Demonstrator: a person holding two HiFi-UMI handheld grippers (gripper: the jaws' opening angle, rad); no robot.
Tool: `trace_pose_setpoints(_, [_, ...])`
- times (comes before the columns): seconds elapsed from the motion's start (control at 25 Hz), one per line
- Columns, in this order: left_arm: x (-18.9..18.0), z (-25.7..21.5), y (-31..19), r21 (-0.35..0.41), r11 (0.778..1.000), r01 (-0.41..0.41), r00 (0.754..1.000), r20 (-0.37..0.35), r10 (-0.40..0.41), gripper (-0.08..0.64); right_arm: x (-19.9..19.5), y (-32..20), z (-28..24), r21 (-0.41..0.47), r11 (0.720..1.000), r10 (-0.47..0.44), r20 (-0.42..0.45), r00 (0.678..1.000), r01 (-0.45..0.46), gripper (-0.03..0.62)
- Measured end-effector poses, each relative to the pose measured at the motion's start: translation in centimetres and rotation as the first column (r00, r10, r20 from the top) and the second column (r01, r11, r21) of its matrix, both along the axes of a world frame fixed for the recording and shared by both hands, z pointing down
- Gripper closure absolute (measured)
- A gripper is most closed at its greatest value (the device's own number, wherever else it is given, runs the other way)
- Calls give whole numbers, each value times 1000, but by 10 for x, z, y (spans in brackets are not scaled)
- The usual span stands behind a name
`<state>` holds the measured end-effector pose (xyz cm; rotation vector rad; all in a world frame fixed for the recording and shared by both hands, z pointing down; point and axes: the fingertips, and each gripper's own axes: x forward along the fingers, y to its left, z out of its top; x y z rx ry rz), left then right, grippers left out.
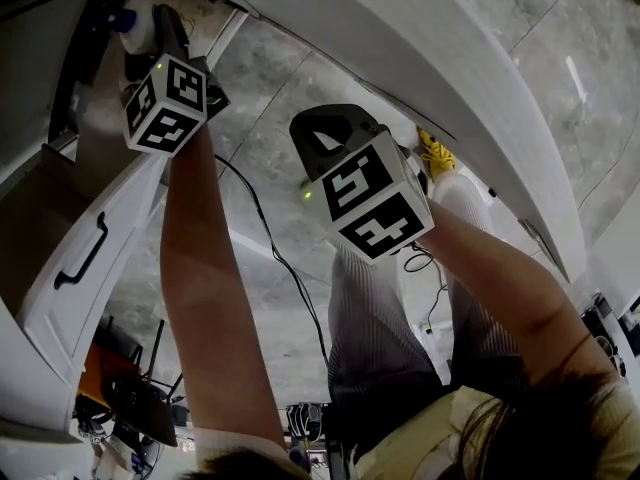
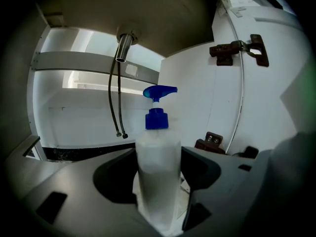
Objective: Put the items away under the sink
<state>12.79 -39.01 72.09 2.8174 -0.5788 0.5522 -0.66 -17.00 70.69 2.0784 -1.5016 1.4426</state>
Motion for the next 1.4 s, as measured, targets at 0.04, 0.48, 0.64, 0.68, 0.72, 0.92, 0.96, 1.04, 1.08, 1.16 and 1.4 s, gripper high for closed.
trace_pose_setpoints(0.04, [2, 0, 0, 10, 1000, 0, 1000, -3, 0, 268, 0, 1, 1, -2, 1000, -4, -1, 1000, 4, 566])
trace_pose_setpoints(0.48, [18, 4, 13, 58, 996, -63, 998, -19, 64, 268, 1, 5, 3, 11, 1000, 8, 5, 1000, -8, 566])
trace_pose_setpoints(0.64, [20, 5, 12, 57, 996, -67, 997, -30, 69, 268, 0, 8, 7, 3, 1000, 7, 11, 1000, -7, 566])
trace_pose_setpoints(0.68, [19, 4, 12, 57, 996, -67, 997, -33, 69, 268, 0, 9, 8, 1, 1000, 8, 11, 1000, -8, 566])
trace_pose_setpoints(0.72, [19, 4, 13, 57, 996, -70, 997, -33, 72, 268, 1, 9, 8, -2, 1000, 8, 11, 1000, -8, 566])
trace_pose_setpoints(0.92, [7, 7, 12, 43, 995, -85, 996, -20, 86, 268, 4, 5, 7, -2, 1000, 16, 11, 1000, -16, 566])
trace_pose_setpoints(0.96, [5, 7, 13, 43, 995, -94, 995, -13, 94, 268, 4, 4, 6, 0, 1000, 15, 11, 1000, -15, 566])
trace_pose_setpoints(1.04, [2, 9, 14, 47, 993, -112, 994, 3, 112, 268, 4, 1, 4, 4, 1000, 8, 9, 1000, -8, 566])
trace_pose_setpoints(1.08, [1, 10, 15, 47, 992, -116, 993, 9, 116, 267, 4, 1, 4, 6, 1000, 4, 7, 1000, -4, 566])
trace_pose_setpoints(1.16, [-2, 11, 15, 39, 993, -112, 994, 15, 112, 268, 4, 0, 3, 8, 1000, 0, 5, 1000, 0, 566])
trace_pose_setpoints(1.4, [-8, 14, 19, 34, 992, -124, 992, 33, 123, 268, 5, -2, 4, 9, 1000, 1, -1, 1000, -1, 566])
